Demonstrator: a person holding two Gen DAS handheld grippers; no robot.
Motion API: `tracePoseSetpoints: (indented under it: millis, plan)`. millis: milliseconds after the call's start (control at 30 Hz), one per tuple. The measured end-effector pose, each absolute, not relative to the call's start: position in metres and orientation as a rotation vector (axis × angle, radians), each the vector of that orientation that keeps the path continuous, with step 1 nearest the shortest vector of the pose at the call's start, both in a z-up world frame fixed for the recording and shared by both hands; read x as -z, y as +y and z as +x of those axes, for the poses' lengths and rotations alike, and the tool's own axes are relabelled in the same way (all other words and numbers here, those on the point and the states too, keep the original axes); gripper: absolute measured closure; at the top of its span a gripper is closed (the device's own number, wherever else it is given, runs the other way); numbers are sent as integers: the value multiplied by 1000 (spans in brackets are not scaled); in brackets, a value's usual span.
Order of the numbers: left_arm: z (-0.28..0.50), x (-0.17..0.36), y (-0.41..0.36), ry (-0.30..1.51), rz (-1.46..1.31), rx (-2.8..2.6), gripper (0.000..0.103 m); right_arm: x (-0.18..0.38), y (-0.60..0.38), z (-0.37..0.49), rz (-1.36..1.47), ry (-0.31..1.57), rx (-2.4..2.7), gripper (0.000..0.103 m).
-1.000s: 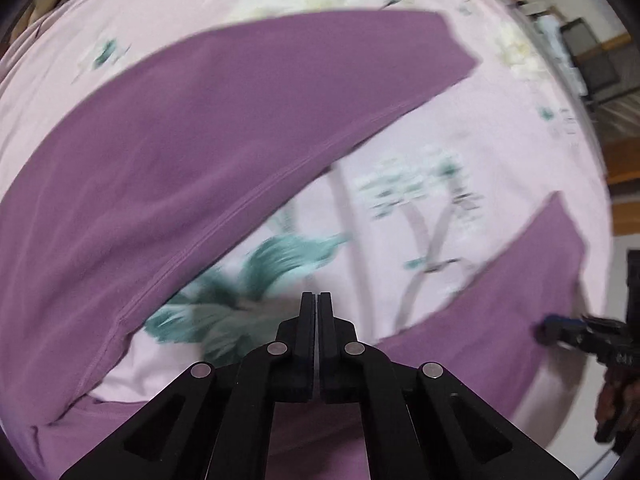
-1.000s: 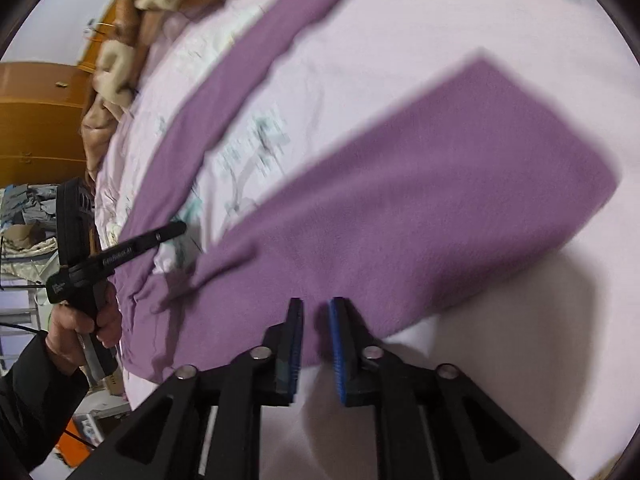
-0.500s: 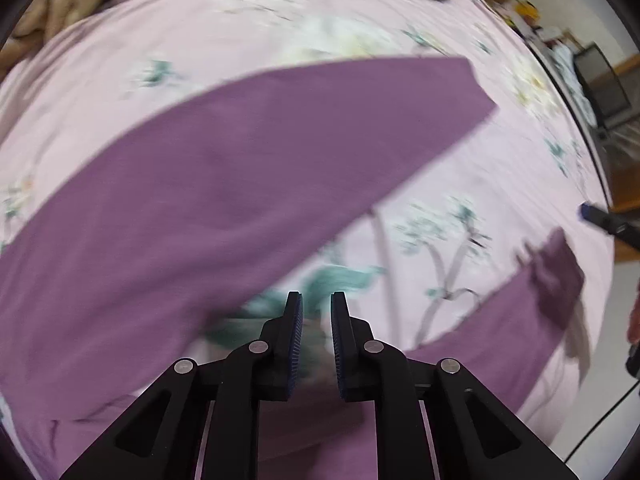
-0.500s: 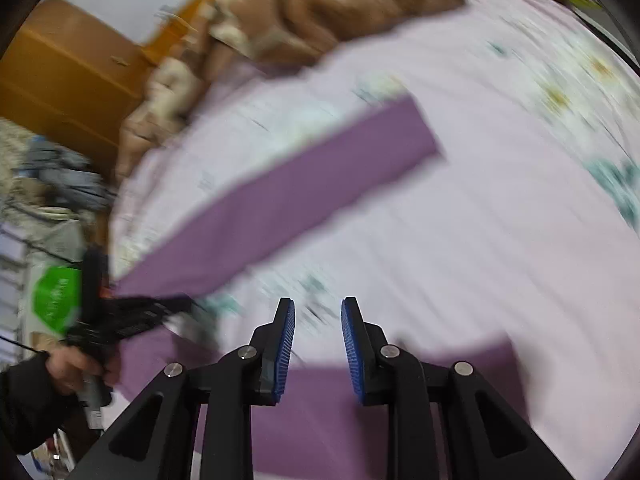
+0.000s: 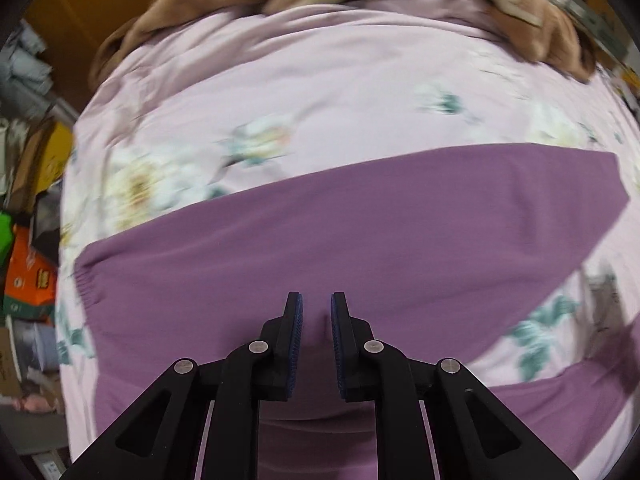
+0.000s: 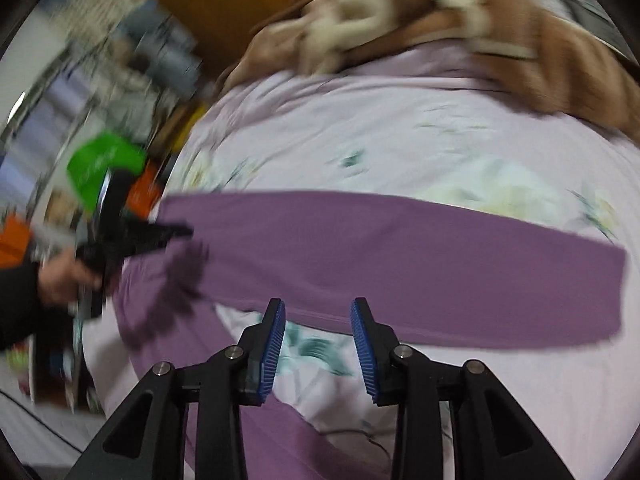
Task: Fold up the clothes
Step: 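Move both open tools back over the folded sweatpants, then grasp the ribbed waistband edge with the left tool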
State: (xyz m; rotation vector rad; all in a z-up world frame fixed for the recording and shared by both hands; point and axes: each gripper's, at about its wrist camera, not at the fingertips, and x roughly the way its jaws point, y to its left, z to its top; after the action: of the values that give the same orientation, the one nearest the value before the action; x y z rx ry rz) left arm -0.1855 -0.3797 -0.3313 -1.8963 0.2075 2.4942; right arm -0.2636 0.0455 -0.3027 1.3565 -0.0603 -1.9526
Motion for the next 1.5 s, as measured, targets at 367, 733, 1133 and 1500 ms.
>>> tracePoseSetpoints:
  millis: [367, 733, 1133, 1500]
  plan:
    - [-192, 338, -520, 249, -1952, -2514, 76, 342, -104, -284, 1383, 325, 1732, 67]
    - [-219, 352, -616, 162, -1934, -2550, 51, 377, -184, -322, 1377, 426, 1715, 67]
    - [-231, 371, -641, 56, -1874, -2417, 51, 411, -246, -346, 1366, 558, 1620, 67]
    - [-233, 373, -637, 80, -1818, -2406, 51, 431, -260, -365, 1408, 583, 1548, 66]
